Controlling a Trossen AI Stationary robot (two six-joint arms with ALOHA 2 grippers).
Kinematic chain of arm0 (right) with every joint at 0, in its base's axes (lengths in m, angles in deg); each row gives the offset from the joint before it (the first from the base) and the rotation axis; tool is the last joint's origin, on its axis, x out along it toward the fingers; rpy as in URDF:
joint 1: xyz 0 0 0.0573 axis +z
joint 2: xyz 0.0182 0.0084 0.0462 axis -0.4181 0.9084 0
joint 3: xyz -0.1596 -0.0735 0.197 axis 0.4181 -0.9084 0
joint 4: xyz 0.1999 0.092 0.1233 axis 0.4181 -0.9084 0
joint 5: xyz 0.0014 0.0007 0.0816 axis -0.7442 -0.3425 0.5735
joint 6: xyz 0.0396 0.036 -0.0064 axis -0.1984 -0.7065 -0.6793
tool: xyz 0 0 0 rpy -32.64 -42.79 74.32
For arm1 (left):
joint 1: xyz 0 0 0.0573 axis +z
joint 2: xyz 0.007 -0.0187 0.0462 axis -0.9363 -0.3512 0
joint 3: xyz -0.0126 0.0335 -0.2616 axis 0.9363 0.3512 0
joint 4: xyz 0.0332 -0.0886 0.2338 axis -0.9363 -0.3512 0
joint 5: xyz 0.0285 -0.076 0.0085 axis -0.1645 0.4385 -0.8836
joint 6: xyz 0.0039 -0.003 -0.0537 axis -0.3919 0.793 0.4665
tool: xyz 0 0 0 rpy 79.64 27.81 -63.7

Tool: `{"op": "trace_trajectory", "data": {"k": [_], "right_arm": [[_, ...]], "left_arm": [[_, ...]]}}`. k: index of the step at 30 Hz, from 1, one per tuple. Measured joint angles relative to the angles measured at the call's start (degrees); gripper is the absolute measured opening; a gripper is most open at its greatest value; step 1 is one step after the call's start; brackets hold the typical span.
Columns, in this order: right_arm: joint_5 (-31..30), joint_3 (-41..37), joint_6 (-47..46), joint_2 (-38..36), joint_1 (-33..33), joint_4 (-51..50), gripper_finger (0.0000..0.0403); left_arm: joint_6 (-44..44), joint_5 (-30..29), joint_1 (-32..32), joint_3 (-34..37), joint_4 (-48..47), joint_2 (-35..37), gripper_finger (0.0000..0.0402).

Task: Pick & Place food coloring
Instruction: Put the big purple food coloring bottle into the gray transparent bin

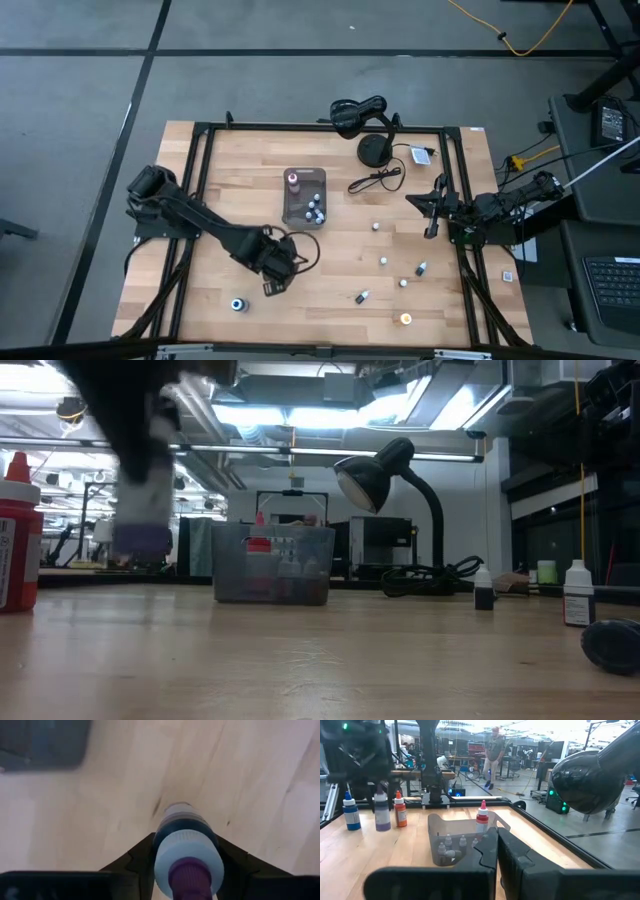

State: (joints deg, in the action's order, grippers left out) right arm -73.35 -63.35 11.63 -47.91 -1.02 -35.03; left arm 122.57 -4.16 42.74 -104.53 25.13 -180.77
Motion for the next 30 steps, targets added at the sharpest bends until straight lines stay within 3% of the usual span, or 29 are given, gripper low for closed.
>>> {"op": "trace_trajectory", "data": {"k": [17,30], "right_arm": [[0.0,0.01,0.0,-0.02,0.01,-0.01,0.0015],[0.0,0.01,0.0,0.0,0.01,0.0,0.0015]], "left_arm": [[-17.21,-3.79,12.74,-16.47,-15.93,4.13,0.0141],[-23.88,-3.49,25.56,-17.65,-13.79,-0.72,0.014]]}}
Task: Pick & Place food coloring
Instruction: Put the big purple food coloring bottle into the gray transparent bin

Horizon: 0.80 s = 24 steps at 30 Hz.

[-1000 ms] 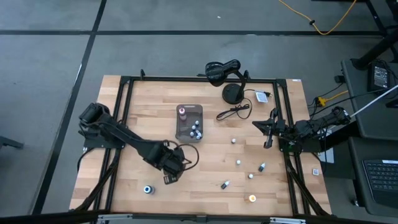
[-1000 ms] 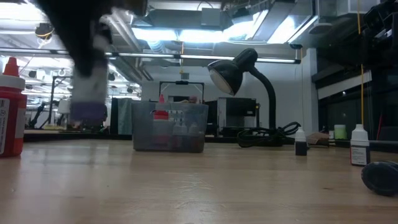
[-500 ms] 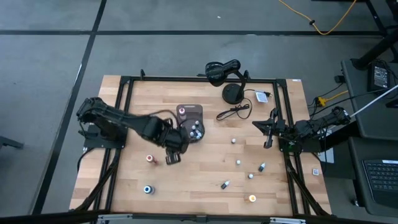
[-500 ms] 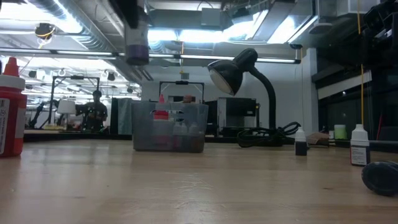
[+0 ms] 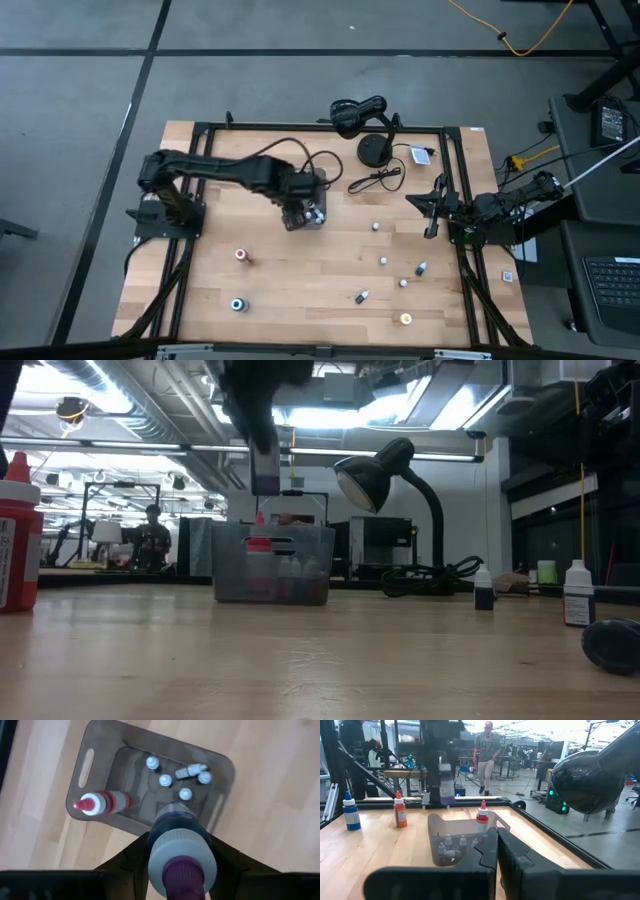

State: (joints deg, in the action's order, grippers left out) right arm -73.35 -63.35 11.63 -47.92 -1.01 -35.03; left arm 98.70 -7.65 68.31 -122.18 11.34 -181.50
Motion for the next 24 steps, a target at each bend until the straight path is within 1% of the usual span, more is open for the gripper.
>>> {"op": "trace_trajectory", "data": {"k": [3,9,14,24], "right_arm": [[0.0,0.0,-0.01,0.0,-0.02,-0.01,0.0015],[0.0,0.0,-0.02,-0.01,0.0,0.01,0.0015],[0.0,0.0,-0.02,0.0,-0.02,-0.01,0.0015],[0.0,-0.02,0.0,0.0,0.0,0.01,0.0015]], "left_arm": [[0.58,0.43,2.15,0.0,0.45,-2.49,0.014],[5.47,0.3,5.16,0.02,0.98,-6.81,0.014],[9.53,-0.44,7.08,0.03,4.47,-9.02,0.014],[15.27,-1.1,8.22,0.51,5.16,-11.56,0.014]]}}
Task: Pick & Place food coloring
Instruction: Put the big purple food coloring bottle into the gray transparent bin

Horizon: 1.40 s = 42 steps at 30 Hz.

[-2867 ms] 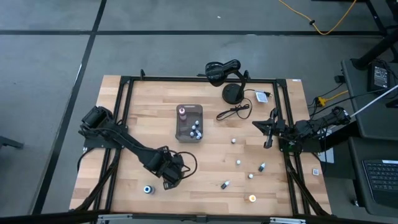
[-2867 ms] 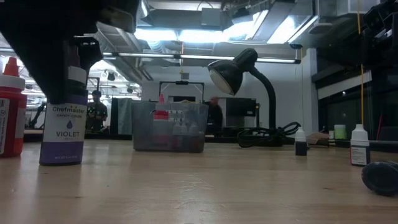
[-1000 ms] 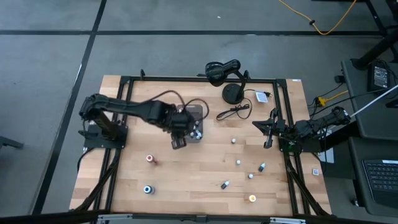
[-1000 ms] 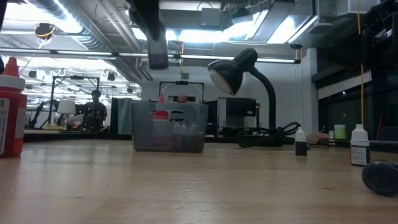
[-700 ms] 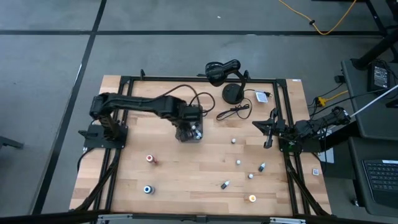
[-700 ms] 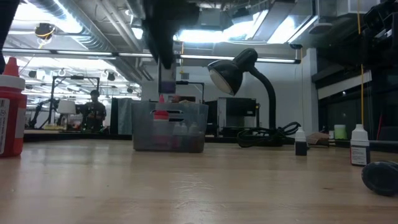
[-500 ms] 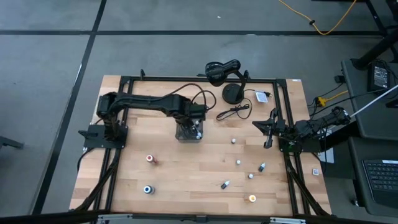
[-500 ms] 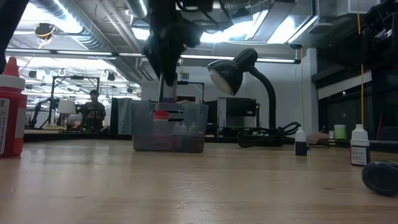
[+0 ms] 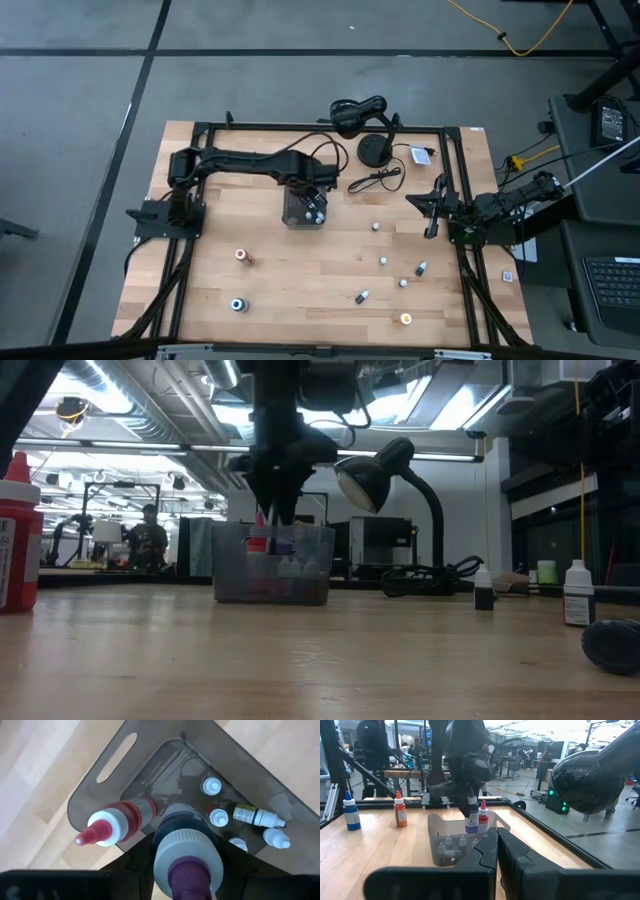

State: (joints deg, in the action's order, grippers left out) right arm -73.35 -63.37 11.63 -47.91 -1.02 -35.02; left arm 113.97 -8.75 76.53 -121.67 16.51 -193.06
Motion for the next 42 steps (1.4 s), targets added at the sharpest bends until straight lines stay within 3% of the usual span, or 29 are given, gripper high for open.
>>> {"op": "trace_trajectory", "data": {"k": [15,39,42], "right_arm": [[0.0,0.02,-0.02,0.0,0.0,-0.02,0.0015],[0.0,0.02,-0.02,0.0,-0.01,0.0,0.0015],[0.0,0.02,0.0,0.0,0.0,-0.02,0.0015]], "left_arm": [[5.26,0.26,0.59,7.81,4.91,0.39,0.014],[7.45,-0.06,0.9,11.61,6.53,0.63,0.014],[7.45,-0.21,0.87,11.64,6.64,0.63,0.0154]]}}
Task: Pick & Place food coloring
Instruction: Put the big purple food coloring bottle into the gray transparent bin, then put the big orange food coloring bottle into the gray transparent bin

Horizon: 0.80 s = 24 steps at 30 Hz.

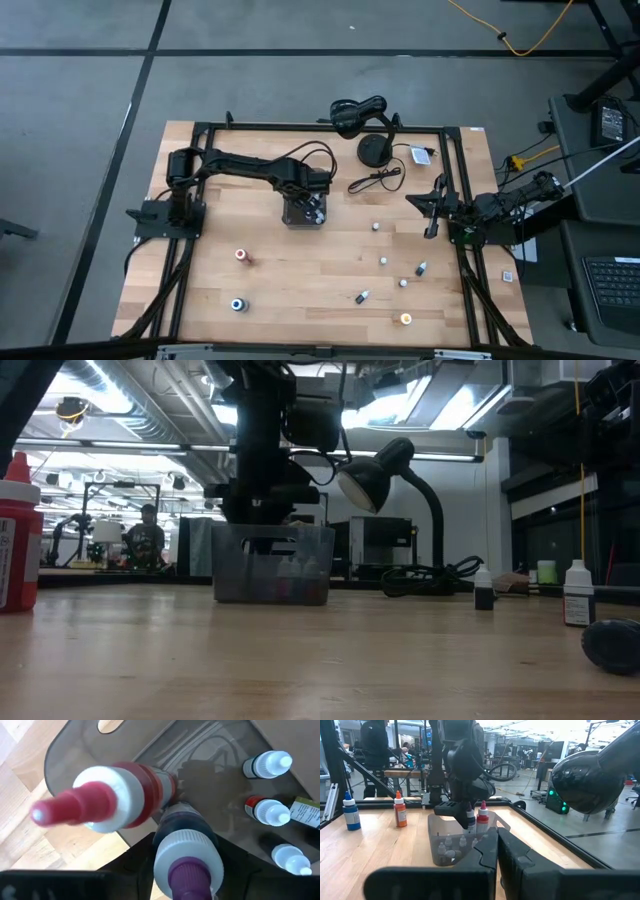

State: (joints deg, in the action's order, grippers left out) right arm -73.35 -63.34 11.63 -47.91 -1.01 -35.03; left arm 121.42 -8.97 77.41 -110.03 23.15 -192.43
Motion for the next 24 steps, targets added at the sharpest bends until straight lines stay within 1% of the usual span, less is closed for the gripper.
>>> {"op": "trace_trajectory", "data": {"k": [5,13,19,24], "right_arm": [[0.0,0.0,0.0,0.0,-0.01,0.02,0.0015],[0.0,0.0,0.01,0.0,-0.01,0.01,0.0015],[0.0,0.0,0.01,0.0,0.0,0.01,0.0015],[0.0,-0.02,0.0,0.0,-0.01,-0.01,0.0015]], "left_arm": [[0.0,-0.57,0.02,0.11,0.04,-0.2,0.0188],[-0.07,-1.1,0.02,0.11,0.07,0.73,0.0226],[-0.22,-2.16,-0.06,0.09,-0.34,3.07,0.0248],[-0.22,-3.06,-0.43,0.07,-4.67,5.21,0.0258]]}}
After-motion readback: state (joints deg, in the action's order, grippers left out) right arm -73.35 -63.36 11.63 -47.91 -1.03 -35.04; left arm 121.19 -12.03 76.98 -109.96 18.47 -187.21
